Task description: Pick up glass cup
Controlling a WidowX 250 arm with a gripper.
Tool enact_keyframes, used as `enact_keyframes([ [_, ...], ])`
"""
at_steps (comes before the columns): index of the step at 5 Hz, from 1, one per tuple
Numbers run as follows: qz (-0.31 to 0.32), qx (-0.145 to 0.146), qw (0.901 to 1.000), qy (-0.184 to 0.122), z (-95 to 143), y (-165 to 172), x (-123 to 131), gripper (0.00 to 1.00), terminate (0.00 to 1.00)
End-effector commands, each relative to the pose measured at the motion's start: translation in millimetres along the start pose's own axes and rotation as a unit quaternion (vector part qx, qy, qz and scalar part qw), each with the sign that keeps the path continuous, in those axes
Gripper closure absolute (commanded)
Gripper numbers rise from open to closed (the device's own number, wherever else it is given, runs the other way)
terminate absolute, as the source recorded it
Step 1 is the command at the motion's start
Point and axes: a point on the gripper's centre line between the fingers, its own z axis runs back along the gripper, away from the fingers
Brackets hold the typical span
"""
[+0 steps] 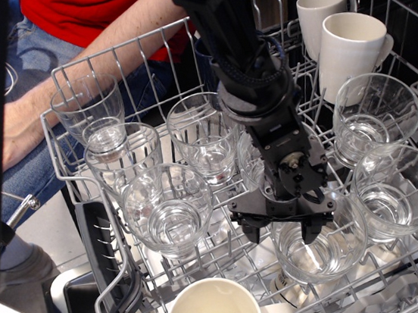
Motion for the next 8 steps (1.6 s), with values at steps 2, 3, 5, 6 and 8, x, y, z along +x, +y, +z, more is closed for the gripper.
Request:
enact_keyframes([
  [2, 0.014, -0.014, 0.9998, 0.002, 16.2, -17.3, -5.5, 1.0, 0.0],
  [3, 0.021, -0.019, 0.9996, 0.001, 14.9, -21.3, -0.4, 1.0, 0.0],
  [5, 0.026, -0.047, 0.9985, 0.014, 45.5, -24.0, 14.7, 1.0, 0.0],
  [6, 0.011, -0.057, 0.9976, 0.037, 65.8, -16.4, 21.6, 1.0, 0.0],
  [8, -0.036, -0.061, 0.996, 0.054, 117.5, -13.5, 14.4, 1.0, 0.0],
])
